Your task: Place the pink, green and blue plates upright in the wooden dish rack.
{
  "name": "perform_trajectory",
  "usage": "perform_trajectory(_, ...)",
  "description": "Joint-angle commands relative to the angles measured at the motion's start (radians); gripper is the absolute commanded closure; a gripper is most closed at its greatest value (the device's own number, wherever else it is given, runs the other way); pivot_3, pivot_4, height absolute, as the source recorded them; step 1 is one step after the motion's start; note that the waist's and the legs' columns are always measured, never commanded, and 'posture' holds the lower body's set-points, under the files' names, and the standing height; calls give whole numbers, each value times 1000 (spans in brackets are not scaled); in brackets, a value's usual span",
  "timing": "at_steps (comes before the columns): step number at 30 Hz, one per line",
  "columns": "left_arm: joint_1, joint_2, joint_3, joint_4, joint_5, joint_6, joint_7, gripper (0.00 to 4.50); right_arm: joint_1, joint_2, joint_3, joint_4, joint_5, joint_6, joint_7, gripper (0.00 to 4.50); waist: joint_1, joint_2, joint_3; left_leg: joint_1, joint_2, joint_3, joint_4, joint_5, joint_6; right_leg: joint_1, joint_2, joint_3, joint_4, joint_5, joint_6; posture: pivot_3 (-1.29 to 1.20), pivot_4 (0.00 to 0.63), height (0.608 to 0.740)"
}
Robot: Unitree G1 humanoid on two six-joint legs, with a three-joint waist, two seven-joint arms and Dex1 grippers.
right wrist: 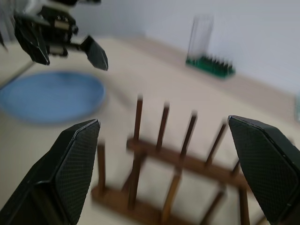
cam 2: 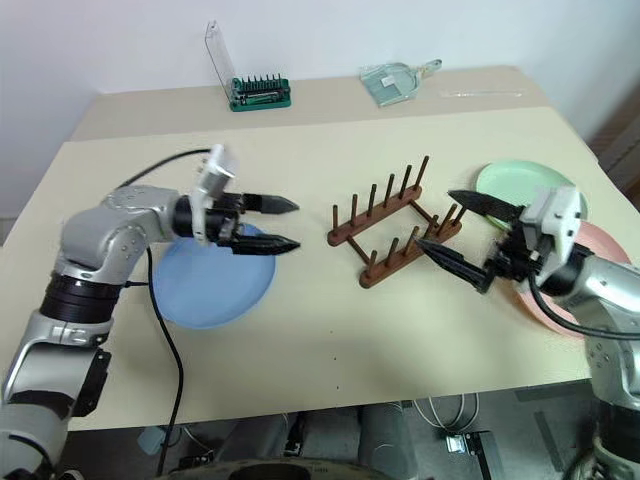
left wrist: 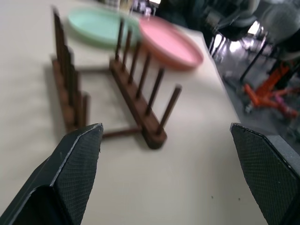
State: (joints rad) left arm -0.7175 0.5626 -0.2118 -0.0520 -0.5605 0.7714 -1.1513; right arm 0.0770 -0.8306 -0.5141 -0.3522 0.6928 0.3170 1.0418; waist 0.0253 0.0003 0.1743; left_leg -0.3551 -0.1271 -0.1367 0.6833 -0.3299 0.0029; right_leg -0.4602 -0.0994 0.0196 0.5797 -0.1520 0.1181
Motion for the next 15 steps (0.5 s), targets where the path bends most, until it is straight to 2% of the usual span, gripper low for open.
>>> perform_trajectory(1,-6,-35,-47,-83,27,60,81,0,119,-43,-134,-60,32,28,74,39,4,0,0,0,0,0,0,0,0,0,0,1,0,0,0,0,150,740)
perform_trajectory(3,-16,-63,-43,-119,-6,130,119,0,171,-66,-178,-52,23,45,94,39,2,0,0,1,1,2,0,0,0,0,1,2,0,0,0,0,150,740)
perform_trajectory(6,-9,-81,-95,-176,40,143,169,0,221,-91,-223,-39,-6,53,109,39,-1,0,0,3,2,5,0,-1,1,1,2,4,0,0,0,0,150,740)
perform_trajectory(15,0,-210,-206,-146,134,257,380,0,204,-65,-191,-37,-39,12,83,39,13,-1,1,15,2,4,0,-4,7,15,2,4,-2,-2,2,0,150,740)
